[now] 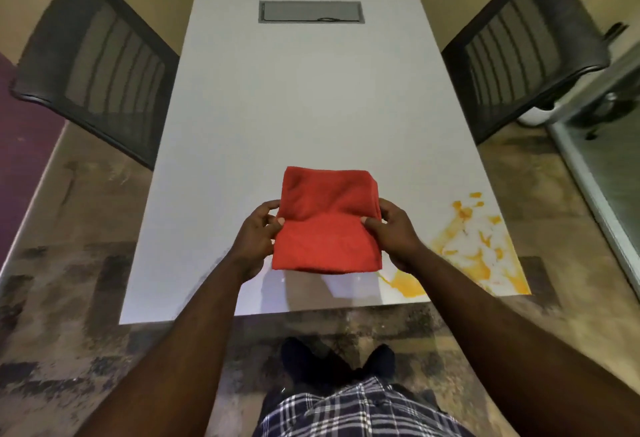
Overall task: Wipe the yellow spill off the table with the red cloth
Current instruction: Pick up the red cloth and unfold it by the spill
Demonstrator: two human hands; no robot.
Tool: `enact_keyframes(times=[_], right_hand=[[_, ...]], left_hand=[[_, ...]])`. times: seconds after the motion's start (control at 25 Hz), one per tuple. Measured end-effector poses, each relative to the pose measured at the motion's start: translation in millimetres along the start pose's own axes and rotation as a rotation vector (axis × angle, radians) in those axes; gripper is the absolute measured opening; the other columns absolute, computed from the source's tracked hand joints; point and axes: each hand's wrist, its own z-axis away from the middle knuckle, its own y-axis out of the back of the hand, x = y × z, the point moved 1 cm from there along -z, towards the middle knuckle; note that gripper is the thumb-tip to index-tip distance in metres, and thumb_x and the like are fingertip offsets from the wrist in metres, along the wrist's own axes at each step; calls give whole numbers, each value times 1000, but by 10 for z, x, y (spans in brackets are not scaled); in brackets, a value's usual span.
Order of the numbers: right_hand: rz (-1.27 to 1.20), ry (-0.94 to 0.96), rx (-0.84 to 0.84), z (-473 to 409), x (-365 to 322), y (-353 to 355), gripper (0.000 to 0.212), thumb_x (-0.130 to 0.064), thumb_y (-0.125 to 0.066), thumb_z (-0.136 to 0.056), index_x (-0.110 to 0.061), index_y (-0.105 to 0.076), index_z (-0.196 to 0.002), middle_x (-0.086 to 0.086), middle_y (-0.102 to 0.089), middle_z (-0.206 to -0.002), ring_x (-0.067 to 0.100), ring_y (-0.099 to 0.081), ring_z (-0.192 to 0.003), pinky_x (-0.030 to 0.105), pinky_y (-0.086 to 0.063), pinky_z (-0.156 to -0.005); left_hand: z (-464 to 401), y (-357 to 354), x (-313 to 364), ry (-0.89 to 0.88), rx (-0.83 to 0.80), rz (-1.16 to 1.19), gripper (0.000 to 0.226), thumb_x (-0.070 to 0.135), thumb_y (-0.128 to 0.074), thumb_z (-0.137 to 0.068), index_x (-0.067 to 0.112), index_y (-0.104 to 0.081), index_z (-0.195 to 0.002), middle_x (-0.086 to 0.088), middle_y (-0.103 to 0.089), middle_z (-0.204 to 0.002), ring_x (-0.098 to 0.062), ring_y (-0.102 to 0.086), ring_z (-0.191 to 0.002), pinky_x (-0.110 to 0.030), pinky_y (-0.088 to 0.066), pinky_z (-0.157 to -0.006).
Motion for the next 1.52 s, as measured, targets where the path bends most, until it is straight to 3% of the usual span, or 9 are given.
enact_keyframes(times=[0.2,0.4,0.6,0.76,0.84,1.08,1.24,1.4,1.52], right_hand=[[-151,-24,52,172,61,794,32,10,-57,-89,-12,-70,-109,4,-70,-108,23,-66,-95,32,-57,-71],[-225,-21,61,205,-24,1445,35,17,-49,-86,-8,-72,-93,7,-71,-93,22,-65,-83,29,-52,-65],[-294,-19,4,197,-16,1923,38,7,-42,-80,-8,-74,-69,5,-71,-93,24,-63,-86,34,-46,-71],[-199,6,6,168,138,2130,20,-24,-69,-85,-8,-73,-74,8,-68,-87,25,-62,-81,35,-45,-71],[-88,-1,15,160,226,2196,32,-37,-84,-70,-8,-71,-76,6,-67,-84,23,-65,-79,36,-50,-68],[-10,-68,128,189,384,2222,60,2,-87,-63,-21,-47,-103,-1,-52,-110,18,-61,-82,34,-56,-47],[143,-44,145,153,500,2177,68,-6,-86,-67,-27,-46,-117,6,-49,-119,25,-59,-101,38,-57,-69],[370,49,85,170,585,2025,67,-21,-85,-68,-27,-49,-125,1,-40,-126,25,-51,-116,21,-45,-81],[511,46,-33,260,654,1938,92,-58,-84,-57,-34,-41,-135,0,-40,-134,23,-47,-121,34,-46,-92]], left_hand=[[50,-755,93,54,-89,50,16,12,-53,-99,19,-68,-99,-2,-71,-87,-15,-64,-74,-30,-55,-63],[35,-1378,219,20,-81,-6,19,11,-52,-99,4,-64,-111,-11,-69,-95,-21,-64,-81,-36,-57,-71],[45,-1839,319,4,15,13,15,18,-56,-85,18,-65,-73,3,-63,-77,-21,-60,-72,-28,-51,-57],[56,-2098,183,-37,-32,-135,46,25,-92,-57,15,-59,-88,-4,-60,-100,-26,-70,-83,-44,-61,-65],[69,-2190,106,-32,-15,-184,56,21,-94,-50,18,-56,-91,-7,-57,-110,-34,-68,-96,-56,-60,-73],[8,-2255,-52,22,6,-201,81,11,-91,-60,28,-50,-128,-4,-60,-115,-26,-64,-102,-44,-60,-81],[-23,-2288,-148,99,-46,-45,35,10,-82,-76,10,-70,-108,-7,-77,-102,-34,-71,-100,-32,-59,-74],[-53,-2334,-153,107,-68,-44,42,10,-75,-84,13,-63,-124,-10,-73,-109,-28,-71,-95,-32,-57,-64],[-104,-2361,-171,87,-94,-121,42,10,-72,-87,15,-61,-128,-10,-69,-117,-28,-68,-103,-36,-59,-69]])
